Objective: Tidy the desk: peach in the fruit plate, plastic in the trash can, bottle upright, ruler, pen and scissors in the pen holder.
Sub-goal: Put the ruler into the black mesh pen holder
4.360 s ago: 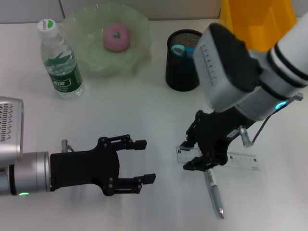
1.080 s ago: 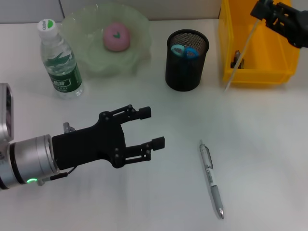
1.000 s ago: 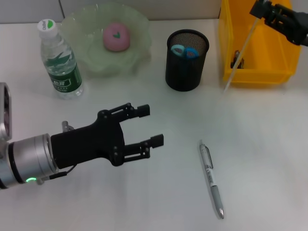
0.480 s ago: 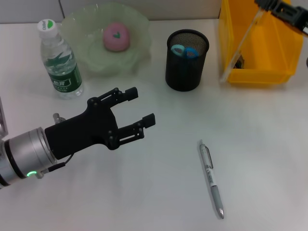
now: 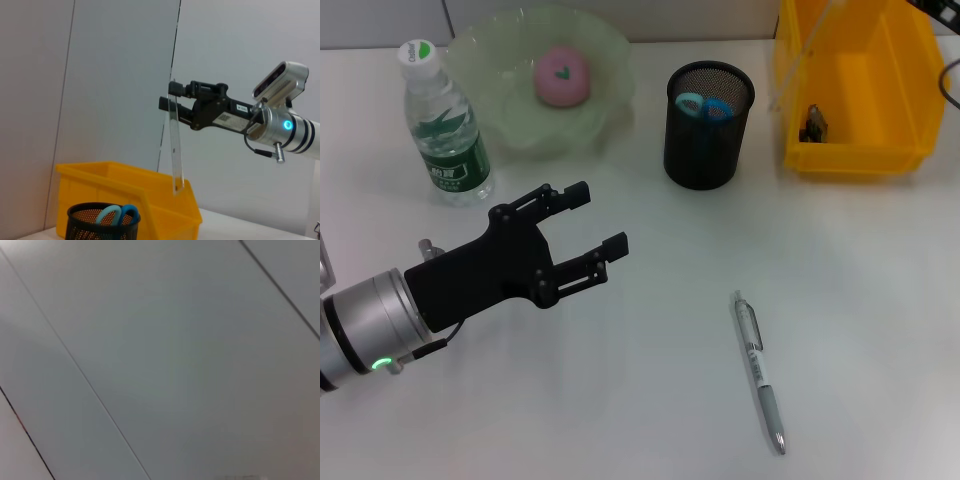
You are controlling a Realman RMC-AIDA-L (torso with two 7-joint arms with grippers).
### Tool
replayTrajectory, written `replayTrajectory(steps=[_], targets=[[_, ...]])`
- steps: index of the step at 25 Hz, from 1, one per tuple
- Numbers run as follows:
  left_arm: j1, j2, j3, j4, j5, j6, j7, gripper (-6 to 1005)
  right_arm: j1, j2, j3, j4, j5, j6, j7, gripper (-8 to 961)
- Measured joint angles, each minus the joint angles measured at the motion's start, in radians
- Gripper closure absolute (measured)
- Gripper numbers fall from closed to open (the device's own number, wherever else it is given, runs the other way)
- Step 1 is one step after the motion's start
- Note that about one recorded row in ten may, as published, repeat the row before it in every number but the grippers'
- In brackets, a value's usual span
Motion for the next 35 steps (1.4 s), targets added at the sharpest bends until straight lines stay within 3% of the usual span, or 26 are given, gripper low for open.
replayTrajectory(steps=[15, 23, 35], targets=[[0.003, 0.003, 0.0, 0.001, -0.001, -0.013, 0.002, 216, 0.114, 0.044, -0.016, 0.021, 0.029, 0.182, -0.211, 566], [0.006, 0.003, 0.0, 0.002, -0.001, -0.025, 0.002, 216, 0.18, 0.049, -0.112, 0.071, 0.032, 0.293, -0.31, 566], [0.005, 0.003, 0.0, 0.002, -0.001, -0.029, 0.002, 216, 0.208, 0.053, -0.257, 0.087, 0.033, 0.405, -0.391, 566]])
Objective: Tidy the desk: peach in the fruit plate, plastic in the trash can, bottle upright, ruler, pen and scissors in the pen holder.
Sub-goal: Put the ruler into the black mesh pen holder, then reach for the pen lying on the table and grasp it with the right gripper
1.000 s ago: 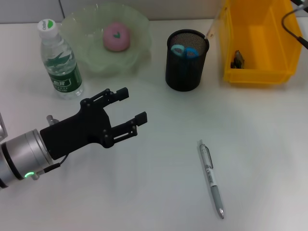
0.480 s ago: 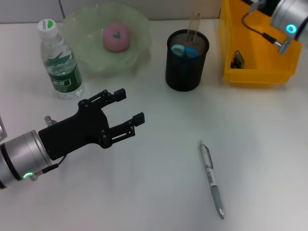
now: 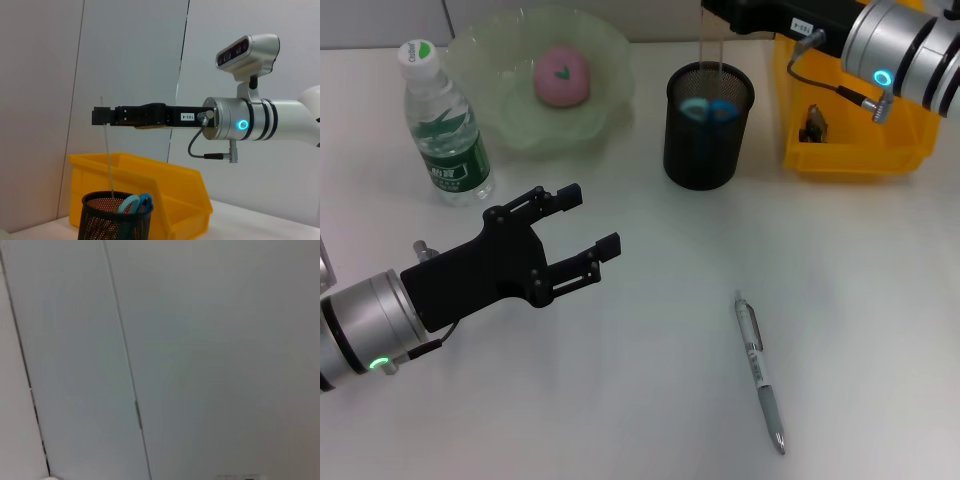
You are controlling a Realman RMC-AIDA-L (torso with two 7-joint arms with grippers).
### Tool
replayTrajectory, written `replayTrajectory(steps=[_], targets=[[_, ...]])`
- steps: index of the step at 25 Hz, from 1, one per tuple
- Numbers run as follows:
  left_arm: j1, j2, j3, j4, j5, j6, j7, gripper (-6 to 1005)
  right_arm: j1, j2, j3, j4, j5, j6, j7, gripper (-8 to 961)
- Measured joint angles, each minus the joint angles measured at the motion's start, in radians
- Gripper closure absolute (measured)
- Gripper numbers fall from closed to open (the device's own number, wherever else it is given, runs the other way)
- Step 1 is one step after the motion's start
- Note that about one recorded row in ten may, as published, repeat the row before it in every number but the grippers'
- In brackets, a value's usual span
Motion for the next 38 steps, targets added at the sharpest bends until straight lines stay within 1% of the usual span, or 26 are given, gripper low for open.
replayTrajectory(steps=[1, 9, 16, 21, 26, 31, 35, 36, 37, 38], targets=[[0.0, 0.0, 0.0, 0.0, 0.0, 0.0, 0.0, 216, 0.0, 0.0, -0.003, 0.0, 0.0, 0.0, -0.005, 566], [-0.002, 0.0, 0.0, -0.002, -0.001, 0.0, -0.006, 216, -0.01, 0.002, -0.006, -0.004, 0.0, -0.003, -0.011, 437], [0.0, -0.001, 0.0, -0.002, -0.002, 0.0, -0.01, 216, -0.014, 0.002, -0.007, -0.006, -0.001, -0.007, -0.025, 357], [0.001, -0.002, 0.0, -0.002, -0.002, 0.0, -0.011, 216, -0.031, 0.002, 0.001, -0.021, -0.001, -0.05, -0.021, 312], [0.0, 0.0, 0.001, -0.002, -0.002, 0.0, -0.012, 216, -0.093, -0.004, 0.009, -0.102, 0.001, -0.191, 0.115, 312], [0.001, 0.003, 0.008, 0.002, 0.005, -0.003, -0.012, 216, -0.172, -0.011, -0.004, -0.249, -0.018, -0.361, 0.316, 313], [0.01, 0.006, 0.026, 0.016, 0.008, -0.009, -0.001, 216, -0.202, -0.033, -0.014, -0.37, -0.115, -0.483, 0.496, 313], [0.014, 0.007, 0.031, 0.021, 0.009, -0.011, 0.0, 216, -0.203, -0.039, -0.014, -0.398, -0.153, -0.514, 0.542, 313], [0.018, 0.008, 0.036, 0.029, 0.01, -0.013, 0.0, 216, -0.201, -0.048, -0.014, -0.453, -0.223, -0.564, 0.614, 313], [0.024, 0.008, 0.042, 0.038, 0.015, -0.014, -0.002, 216, -0.201, -0.048, -0.014, -0.453, -0.223, -0.564, 0.614, 313]])
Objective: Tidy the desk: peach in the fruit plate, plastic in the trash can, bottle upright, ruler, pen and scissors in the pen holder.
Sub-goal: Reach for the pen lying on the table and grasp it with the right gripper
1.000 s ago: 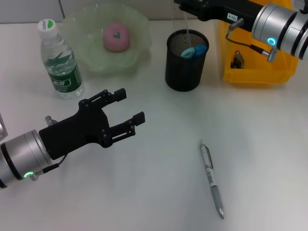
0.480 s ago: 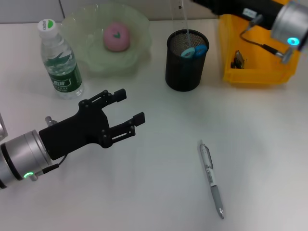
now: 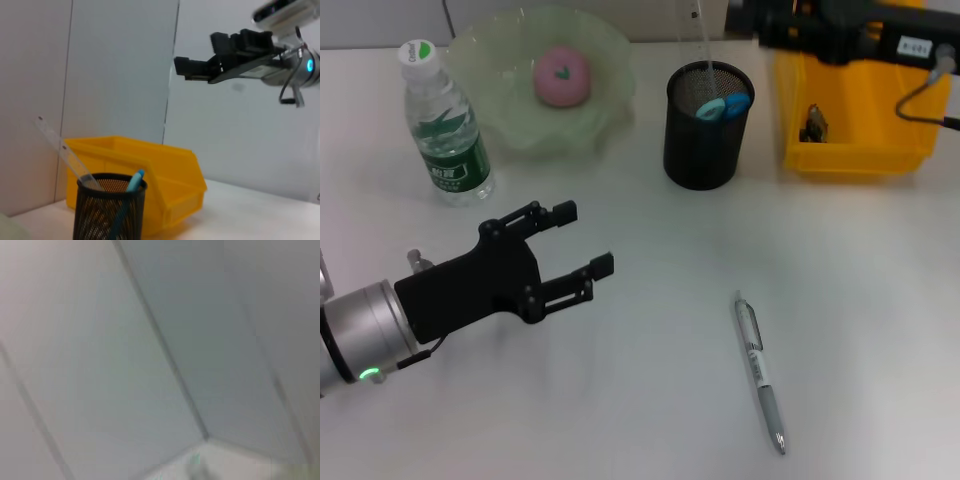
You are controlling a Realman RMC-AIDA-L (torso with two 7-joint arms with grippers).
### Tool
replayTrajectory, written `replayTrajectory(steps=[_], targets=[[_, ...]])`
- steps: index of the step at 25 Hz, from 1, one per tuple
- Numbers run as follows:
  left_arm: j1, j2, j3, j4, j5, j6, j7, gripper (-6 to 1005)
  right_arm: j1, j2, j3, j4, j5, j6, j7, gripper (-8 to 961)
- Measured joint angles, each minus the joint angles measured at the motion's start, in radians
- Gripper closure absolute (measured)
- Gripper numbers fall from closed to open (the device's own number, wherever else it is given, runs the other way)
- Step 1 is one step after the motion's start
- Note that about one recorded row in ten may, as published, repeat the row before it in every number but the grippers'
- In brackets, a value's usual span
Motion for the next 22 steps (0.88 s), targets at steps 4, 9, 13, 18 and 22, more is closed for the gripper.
replayTrajectory(steps=[4, 9, 13, 18, 22], targets=[[0.01, 0.002, 0.008, 0.029, 0.05, 0.006, -0.02, 216, 0.013, -0.004, -0.002, -0.126, -0.163, -0.083, 0.14, 314], [0.007, 0.008, 0.009, 0.038, 0.118, 0.009, -0.052, 216, 0.046, 0.002, -0.078, -0.278, -0.357, -0.172, 0.32, 314], [0.009, 0.017, 0.01, 0.039, 0.128, 0.02, -0.058, 216, 0.085, 0.004, -0.195, -0.364, -0.499, -0.215, 0.452, 314], [0.012, 0.028, 0.01, 0.039, 0.171, 0.05, -0.059, 216, 0.149, 0.01, -0.322, -0.386, -0.638, -0.238, 0.581, 315], [0.011, 0.031, 0.01, 0.04, 0.195, 0.049, -0.06, 216, 0.202, 0.026, -0.42, -0.387, -0.756, -0.254, 0.663, 315]])
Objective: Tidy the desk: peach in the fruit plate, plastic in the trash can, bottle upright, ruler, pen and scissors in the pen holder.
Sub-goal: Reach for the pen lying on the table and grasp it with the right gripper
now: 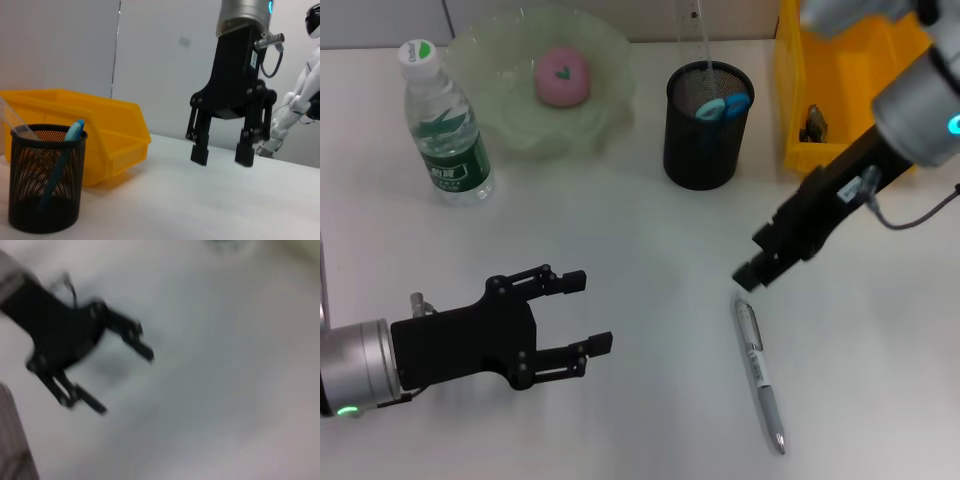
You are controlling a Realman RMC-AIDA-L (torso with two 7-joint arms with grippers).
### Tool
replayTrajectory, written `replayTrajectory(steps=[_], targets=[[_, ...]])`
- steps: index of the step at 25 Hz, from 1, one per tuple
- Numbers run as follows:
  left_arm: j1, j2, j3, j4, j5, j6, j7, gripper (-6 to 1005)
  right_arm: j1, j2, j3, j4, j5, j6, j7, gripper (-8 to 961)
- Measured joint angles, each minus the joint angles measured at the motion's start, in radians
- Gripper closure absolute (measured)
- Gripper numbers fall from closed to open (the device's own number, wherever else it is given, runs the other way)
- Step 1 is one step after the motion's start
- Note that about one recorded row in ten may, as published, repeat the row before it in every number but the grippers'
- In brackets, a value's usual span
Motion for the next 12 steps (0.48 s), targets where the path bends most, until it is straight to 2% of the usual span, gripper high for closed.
replayTrajectory(steps=[3, 12], targets=[[0.0, 0.002, -0.005, 0.0, 0.0, -0.002, -0.001, 216, 0.036, 0.015, -0.059, 0.003, -0.074, -0.011, 0.05, 315], [0.0, -0.004, -0.003, 0.002, 0.0, -0.005, 0.001, 216, 0.102, 0.021, -0.218, 0.066, -0.108, -0.008, 0.14, 316]])
